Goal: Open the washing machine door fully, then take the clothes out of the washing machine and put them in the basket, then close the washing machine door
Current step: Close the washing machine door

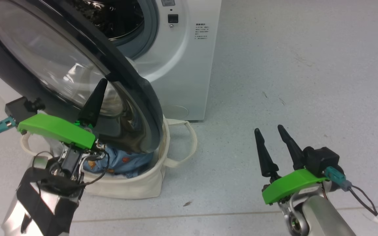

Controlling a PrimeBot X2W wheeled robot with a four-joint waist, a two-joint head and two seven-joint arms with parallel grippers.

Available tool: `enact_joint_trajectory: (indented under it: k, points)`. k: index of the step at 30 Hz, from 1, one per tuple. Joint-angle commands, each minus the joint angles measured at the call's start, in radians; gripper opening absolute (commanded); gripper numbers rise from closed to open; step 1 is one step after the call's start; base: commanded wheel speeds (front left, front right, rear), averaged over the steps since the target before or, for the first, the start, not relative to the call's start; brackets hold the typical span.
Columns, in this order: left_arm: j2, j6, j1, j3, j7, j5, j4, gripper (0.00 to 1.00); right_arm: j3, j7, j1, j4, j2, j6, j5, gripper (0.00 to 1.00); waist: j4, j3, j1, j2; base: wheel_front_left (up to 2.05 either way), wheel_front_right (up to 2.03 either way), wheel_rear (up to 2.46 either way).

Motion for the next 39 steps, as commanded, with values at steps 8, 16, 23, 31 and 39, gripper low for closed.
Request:
enact_joint_trajectory:
  k: [8,16,23,31,39]
  points:
    - [0.117,-0.007,-0.044,-0.02,-0.091,0.035,-0.017,0.99,-0.001,-0.012,-0.027,-0.046,0.016,0.0,-0.023,1.0,0.029,-0.008,0.0,0.0,0.0,0.0,0.0]
    - [0.246,-0.007,0.034,-0.033,-0.227,0.162,0.006,1.0,0.003,-0.012,-0.022,-0.041,0.016,0.0,-0.034,1.0,0.058,-0.054,0.0,0.0,0.0,0.0,0.0]
    - [0.343,0.022,0.135,-0.04,-0.299,0.286,0.026,1.0,0.012,-0.012,-0.013,-0.032,0.012,0.0,-0.029,1.0,0.076,-0.096,0.0,0.0,0.0,0.0,0.0]
    - [0.419,0.078,0.255,-0.013,-0.377,0.364,0.033,1.0,0.009,-0.012,0.004,-0.031,0.005,0.0,-0.022,1.0,0.084,-0.124,0.0,0.0,0.0,0.0,0.0]
    - [0.44,0.135,0.357,0.041,-0.429,0.429,0.035,1.0,-0.007,-0.012,0.016,-0.038,0.007,0.0,-0.02,1.0,0.083,-0.127,0.0,0.0,0.0,0.0,0.0]
